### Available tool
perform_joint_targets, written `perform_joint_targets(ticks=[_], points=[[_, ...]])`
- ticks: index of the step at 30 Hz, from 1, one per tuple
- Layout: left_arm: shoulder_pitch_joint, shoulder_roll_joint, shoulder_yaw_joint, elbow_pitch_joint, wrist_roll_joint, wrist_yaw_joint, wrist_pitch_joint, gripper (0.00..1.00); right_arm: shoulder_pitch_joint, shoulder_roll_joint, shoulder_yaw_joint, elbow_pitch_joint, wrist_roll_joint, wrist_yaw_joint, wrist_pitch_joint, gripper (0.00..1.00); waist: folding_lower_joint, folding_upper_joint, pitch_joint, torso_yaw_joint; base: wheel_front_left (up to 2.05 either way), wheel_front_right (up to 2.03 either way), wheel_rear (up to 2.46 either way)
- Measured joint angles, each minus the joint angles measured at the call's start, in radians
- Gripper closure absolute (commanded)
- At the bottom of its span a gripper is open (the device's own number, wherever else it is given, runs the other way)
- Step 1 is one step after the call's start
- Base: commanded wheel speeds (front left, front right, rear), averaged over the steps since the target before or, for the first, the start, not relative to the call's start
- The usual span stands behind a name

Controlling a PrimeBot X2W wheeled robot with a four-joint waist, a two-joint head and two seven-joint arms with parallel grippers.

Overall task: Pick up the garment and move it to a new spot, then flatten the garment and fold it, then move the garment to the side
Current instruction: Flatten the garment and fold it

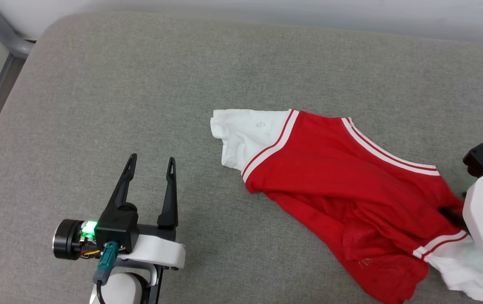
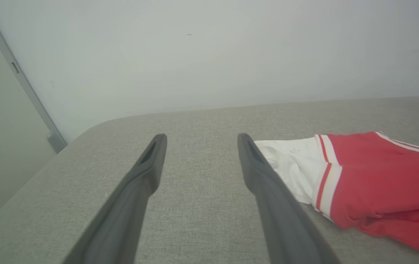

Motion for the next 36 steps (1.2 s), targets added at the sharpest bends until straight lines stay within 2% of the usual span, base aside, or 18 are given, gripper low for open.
perform_joint_targets(ticks=[1,5,9,16,20,25,29,36], points=[[0.001,0.000,0.003,0.002,0.000,-0.001,0.000,0.00,0.000,0.001,0.006,0.002,0.005,0.000,-0.030,1.00,0.0000,0.0000,-0.004,-0.004,0.00,0.00,0.00],[0.004,0.000,0.011,0.005,0.005,-0.004,0.000,0.00,-0.009,0.009,0.016,-0.009,0.002,0.002,-0.165,1.00,0.0001,0.0000,-0.026,-0.018,0.00,0.00,0.00],[0.024,0.000,0.019,0.005,0.008,-0.005,0.000,0.00,-0.010,-0.023,-0.005,-0.055,-0.001,0.002,-0.266,1.00,0.0001,0.0000,-0.057,-0.031,0.00,0.00,0.00],[0.056,0.000,0.027,-0.002,0.011,-0.006,0.000,0.00,-0.012,-0.103,-0.072,-0.128,-0.017,0.002,-0.297,1.00,0.0000,0.0000,-0.091,-0.051,0.00,0.00,0.00],[0.056,-0.006,0.027,-0.006,0.014,-0.012,0.000,0.00,-0.046,-0.119,-0.108,-0.151,-0.039,0.002,-0.269,1.00,0.0000,0.0000,-0.085,-0.044,0.00,0.00,0.00],[0.049,-0.017,0.019,-0.008,0.017,-0.020,0.000,0.00,-0.119,-0.098,-0.137,-0.151,-0.067,0.002,-0.204,1.00,0.0001,0.0000,-0.061,-0.027,0.00,0.00,0.00],[0.029,-0.023,0.019,-0.008,0.017,-0.022,0.000,0.00,-0.194,-0.068,-0.133,-0.106,-0.095,0.002,-0.151,1.00,0.0000,0.0000,-0.032,-0.009,0.00,0.00,0.00],[-0.003,-0.040,0.016,-0.007,0.018,-0.031,0.000,0.00,-0.267,0.058,-0.084,0.083,-0.126,0.002,-0.121,1.00,0.0001,0.0000,0.022,0.016,0.00,0.00,0.00]])
